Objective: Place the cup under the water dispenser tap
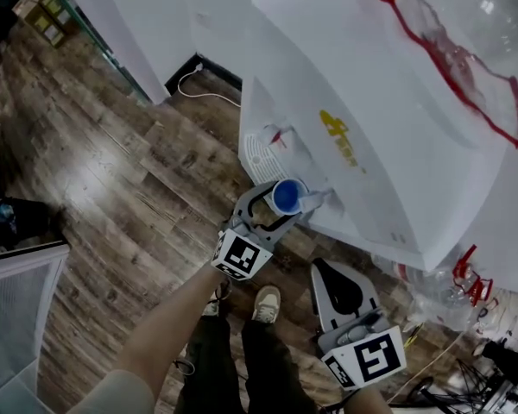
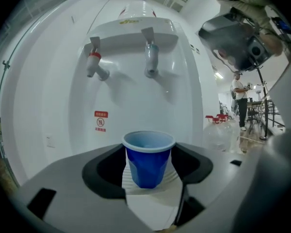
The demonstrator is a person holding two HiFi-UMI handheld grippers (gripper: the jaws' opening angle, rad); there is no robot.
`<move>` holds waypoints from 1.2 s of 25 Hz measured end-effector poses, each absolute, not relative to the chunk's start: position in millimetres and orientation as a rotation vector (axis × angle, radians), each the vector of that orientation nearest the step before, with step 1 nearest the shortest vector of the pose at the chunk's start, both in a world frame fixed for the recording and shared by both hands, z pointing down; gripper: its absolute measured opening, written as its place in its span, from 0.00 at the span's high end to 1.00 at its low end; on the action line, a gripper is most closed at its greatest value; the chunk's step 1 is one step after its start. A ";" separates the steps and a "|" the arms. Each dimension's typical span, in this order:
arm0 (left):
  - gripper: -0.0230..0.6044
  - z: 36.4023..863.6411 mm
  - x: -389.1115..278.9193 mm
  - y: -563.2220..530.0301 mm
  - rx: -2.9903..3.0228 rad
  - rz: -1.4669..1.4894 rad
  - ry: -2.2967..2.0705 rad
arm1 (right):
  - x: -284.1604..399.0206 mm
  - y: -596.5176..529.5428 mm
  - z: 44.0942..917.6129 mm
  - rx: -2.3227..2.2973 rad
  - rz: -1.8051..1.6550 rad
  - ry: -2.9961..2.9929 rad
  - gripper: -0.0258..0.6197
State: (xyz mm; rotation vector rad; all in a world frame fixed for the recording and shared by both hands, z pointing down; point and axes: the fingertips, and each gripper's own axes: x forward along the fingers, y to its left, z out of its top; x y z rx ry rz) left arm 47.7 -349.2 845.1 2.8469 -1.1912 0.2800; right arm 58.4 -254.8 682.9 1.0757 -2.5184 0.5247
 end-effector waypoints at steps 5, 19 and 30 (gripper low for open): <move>0.48 855.2 50.0 -349.7 2.831 0.322 -1.171 | 53.3 -256.6 688.1 1.037 0.551 -2.527 0.95; 0.29 808.1 10.3 -320.2 2.741 0.408 -1.151 | 46.3 -265.2 638.8 1.047 0.544 -2.530 0.95; 0.70 667.6 -49.6 -287.7 2.709 0.445 -1.183 | 49.1 -255.7 539.6 1.109 0.551 -2.512 0.95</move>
